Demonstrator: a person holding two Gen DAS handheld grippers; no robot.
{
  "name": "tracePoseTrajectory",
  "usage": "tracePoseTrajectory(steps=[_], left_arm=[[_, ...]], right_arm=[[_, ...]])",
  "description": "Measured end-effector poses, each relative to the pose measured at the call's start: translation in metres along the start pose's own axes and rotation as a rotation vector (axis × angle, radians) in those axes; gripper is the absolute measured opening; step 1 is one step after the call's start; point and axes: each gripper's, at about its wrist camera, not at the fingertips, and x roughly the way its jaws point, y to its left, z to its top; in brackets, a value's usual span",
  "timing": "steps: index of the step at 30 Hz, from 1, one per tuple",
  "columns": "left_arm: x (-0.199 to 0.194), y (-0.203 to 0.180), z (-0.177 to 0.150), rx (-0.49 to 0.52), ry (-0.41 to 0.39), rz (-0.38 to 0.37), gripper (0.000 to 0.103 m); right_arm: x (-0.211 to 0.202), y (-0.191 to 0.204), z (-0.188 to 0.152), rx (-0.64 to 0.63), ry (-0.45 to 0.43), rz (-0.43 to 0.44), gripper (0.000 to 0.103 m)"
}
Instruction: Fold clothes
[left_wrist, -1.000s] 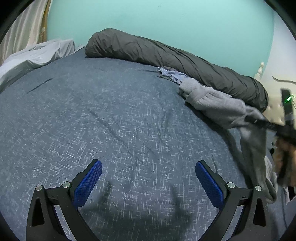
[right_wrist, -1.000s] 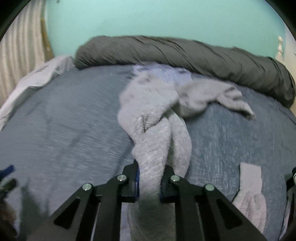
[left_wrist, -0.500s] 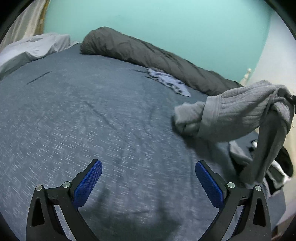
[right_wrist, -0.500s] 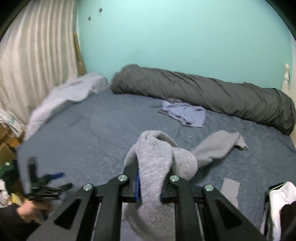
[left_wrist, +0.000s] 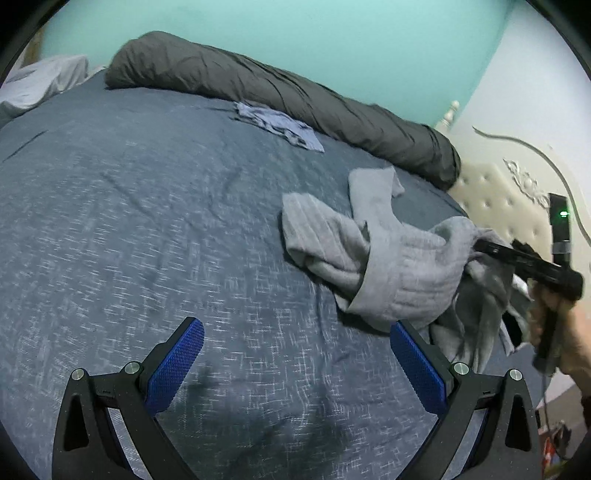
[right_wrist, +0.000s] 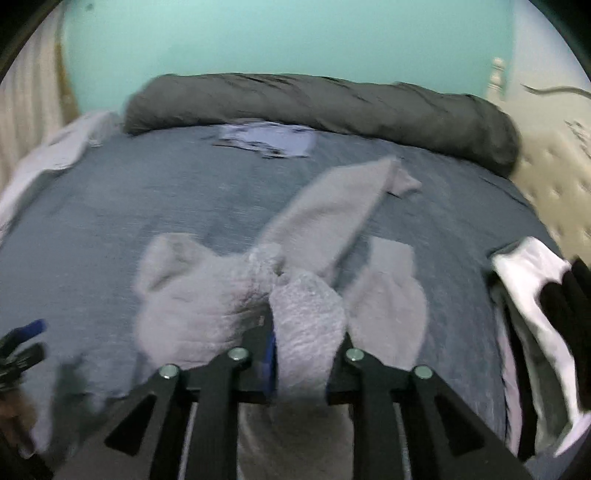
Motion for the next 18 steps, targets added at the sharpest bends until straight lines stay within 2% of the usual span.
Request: tracePoseTrajectory(steps=[3, 4, 5, 7, 11, 18], left_arm=[[0.008, -0.003, -0.002, 0.010, 0.018, -0.003, 0.103], [0.010, -0.003, -0.002, 0.012, 0.022, -0.006, 0.103], [0.013, -0.005, 0.000, 0.012, 0.024, -0.009, 0.103], [0.020, -0.010, 0.001, 0.017, 0.033, -0.023, 0.103], [0.035, -0.023, 0.005, 0.041, 0.051, -0.046, 0.102], [0.061, -0.049, 0.005, 0.085, 0.086, -0.084, 0.102]], right_arm=[[0.005, -0.013, -0.006, 0.087, -0.016, -0.063, 0.033], [0.004, -0.017, -0.009, 0.118, -0.028, -0.076, 0.041], [-0.001, -0.020, -0.012, 0.142, -0.055, -0.083, 0.056], [-0.015, -0.021, -0.019, 0.180, -0.129, -0.088, 0.068], [-0.037, -0.026, -0.040, 0.252, -0.220, -0.052, 0.069], [-0.039, -0.038, -0.085, 0.375, -0.224, 0.017, 0.071]])
